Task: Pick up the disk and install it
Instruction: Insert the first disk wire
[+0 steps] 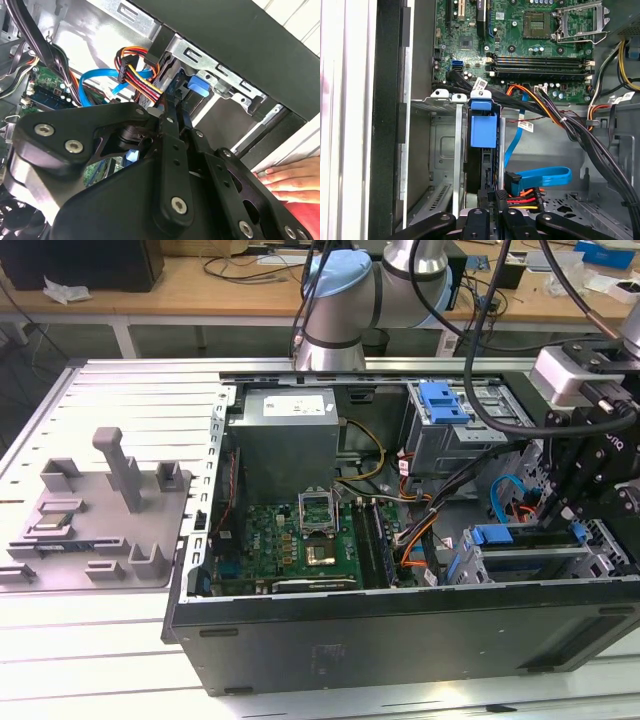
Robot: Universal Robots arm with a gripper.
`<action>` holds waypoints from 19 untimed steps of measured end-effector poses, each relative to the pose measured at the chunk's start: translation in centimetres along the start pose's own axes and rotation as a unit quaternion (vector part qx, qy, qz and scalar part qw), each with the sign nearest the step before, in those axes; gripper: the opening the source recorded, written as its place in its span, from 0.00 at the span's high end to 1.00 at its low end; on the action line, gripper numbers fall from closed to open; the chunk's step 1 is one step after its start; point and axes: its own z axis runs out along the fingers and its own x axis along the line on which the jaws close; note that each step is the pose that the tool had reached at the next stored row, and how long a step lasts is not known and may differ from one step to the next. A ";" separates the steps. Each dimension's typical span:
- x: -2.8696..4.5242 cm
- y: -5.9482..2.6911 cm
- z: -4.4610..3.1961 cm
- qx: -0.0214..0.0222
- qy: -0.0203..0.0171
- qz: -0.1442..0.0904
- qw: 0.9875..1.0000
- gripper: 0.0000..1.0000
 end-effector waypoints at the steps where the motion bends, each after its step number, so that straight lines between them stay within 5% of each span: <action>1: 0.00 0.00 0.02 0.000 0.000 0.000 1.000 0.84; 19: -0.01 -0.01 0.32 0.000 0.000 0.000 1.000 0.84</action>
